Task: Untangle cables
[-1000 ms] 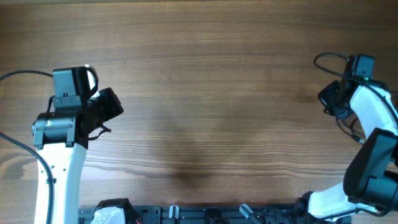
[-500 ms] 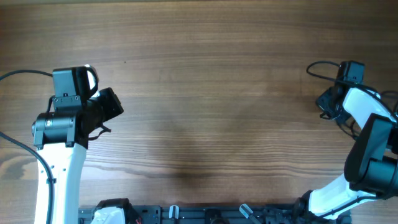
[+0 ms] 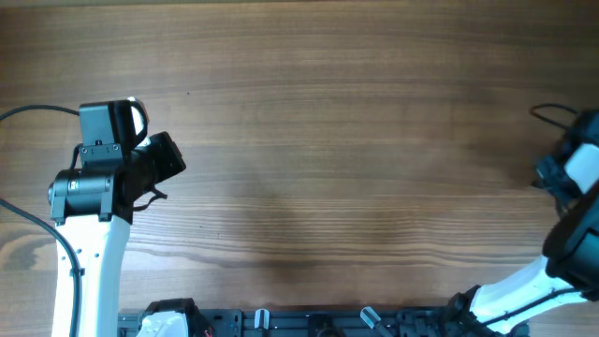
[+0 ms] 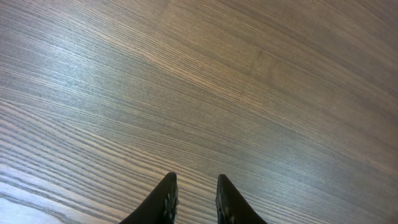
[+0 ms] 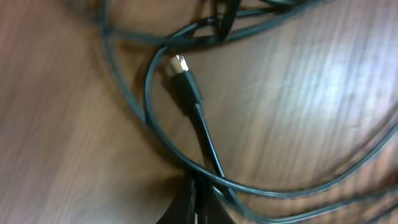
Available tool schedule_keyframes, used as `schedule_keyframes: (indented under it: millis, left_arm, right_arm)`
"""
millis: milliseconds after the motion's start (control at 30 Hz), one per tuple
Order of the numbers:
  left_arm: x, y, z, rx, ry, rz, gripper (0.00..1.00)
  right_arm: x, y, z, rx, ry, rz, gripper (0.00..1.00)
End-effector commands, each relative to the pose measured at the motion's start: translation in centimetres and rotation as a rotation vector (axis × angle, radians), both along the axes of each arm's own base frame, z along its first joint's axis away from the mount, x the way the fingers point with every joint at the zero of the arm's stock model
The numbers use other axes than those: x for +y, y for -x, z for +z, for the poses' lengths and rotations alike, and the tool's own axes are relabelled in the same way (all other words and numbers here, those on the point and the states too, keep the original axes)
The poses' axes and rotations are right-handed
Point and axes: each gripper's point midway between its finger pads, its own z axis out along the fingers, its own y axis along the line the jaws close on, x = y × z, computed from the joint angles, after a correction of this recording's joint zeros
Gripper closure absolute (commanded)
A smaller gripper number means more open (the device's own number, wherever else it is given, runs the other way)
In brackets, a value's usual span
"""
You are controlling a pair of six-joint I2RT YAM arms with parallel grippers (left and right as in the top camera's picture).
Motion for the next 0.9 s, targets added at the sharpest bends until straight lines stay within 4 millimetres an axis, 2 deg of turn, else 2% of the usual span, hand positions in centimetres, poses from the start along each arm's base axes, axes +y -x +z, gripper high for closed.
schedule_keyframes:
  millis: [0,67,133,167,200,267,367,433,467,533,600,667,733,833,867]
  left_arm:
    - [-0.2,-0.3,0.2,-0.008,0.002,-0.015,0.77]
    - [-0.2,-0.2,0.2,-0.007,0.002,-0.015,0.77]
    - [-0.2,-0.2,0.2,-0.007,0.002,-0.016,0.77]
    - [-0.2,-0.2,0.2,-0.006,0.002,-0.016,0.77]
    - [-0.2,-0.2,0.2,-0.004,-0.006,-0.03,0.77]
    - [-0.2,-0.2,0.2,-0.008,-0.011,-0.036,0.77]
    - [-0.2,-0.5,0.4,-0.022,-0.013,-0.037,0.77]
    - [-0.2,-0.6,0.5,-0.027,-0.013,-0.037,0.77]
    - [-0.2,-0.6,0.5,-0.027,-0.013,-0.037,0.77]
    - [-0.2,-0.6,0.5,-0.026,-0.013,-0.037,0.77]
    - [-0.2,-0.3,0.4,-0.016,-0.012,-0.037,0.78]
    - [-0.2,-0.1,0.5,-0.019,-0.012,-0.037,0.81]
    - [-0.2,0.0,1.0,-0.036,-0.014,-0.037,0.82]
    - [-0.3,0.8,2.8,-0.101,-0.019,-0.037,0.82]
    - [-0.3,1.3,3.4,-0.124,-0.022,-0.037,0.82]
  right_arm:
    - [3.0,3.6,-5.9,0.026,-0.251,-0.068,0.96]
    - [3.3,2.5,-6.0,-0.063,-0.316,-0.062,0.96]
    - [5.3,0.0,-5.8,-0.187,-0.436,0.012,0.89]
    - [6.8,-1.4,-5.3,-0.25,-0.509,0.147,0.82]
    - [9.6,-3.3,-4.1,-0.354,-0.61,0.407,0.8]
    - [11.9,-4.4,-2.7,-0.454,-0.683,0.569,0.77]
    - [13.9,-6.8,0.3,-0.536,-0.659,0.719,0.76]
    - [15.7,-8.6,3.3,-0.558,-0.595,0.842,0.73]
    - [16.5,-9.2,4.9,-0.573,-0.563,0.893,0.73]
    - [18.4,-10.2,9.9,-0.629,-0.469,1.001,0.72]
    - [19.8,-9.5,16.1,-0.702,-0.348,1.08,0.68]
    - [20.9,-7.5,20.7,-0.748,-0.258,1.126,0.59]
    - [22.1,-5.3,23.1,-0.76,-0.202,1.169,0.55]
    - [25.3,-1.2,26.9,-0.82,-0.155,1.269,0.28]
    - [26.8,0.0,28.5,-0.88,-0.154,1.309,0.26]
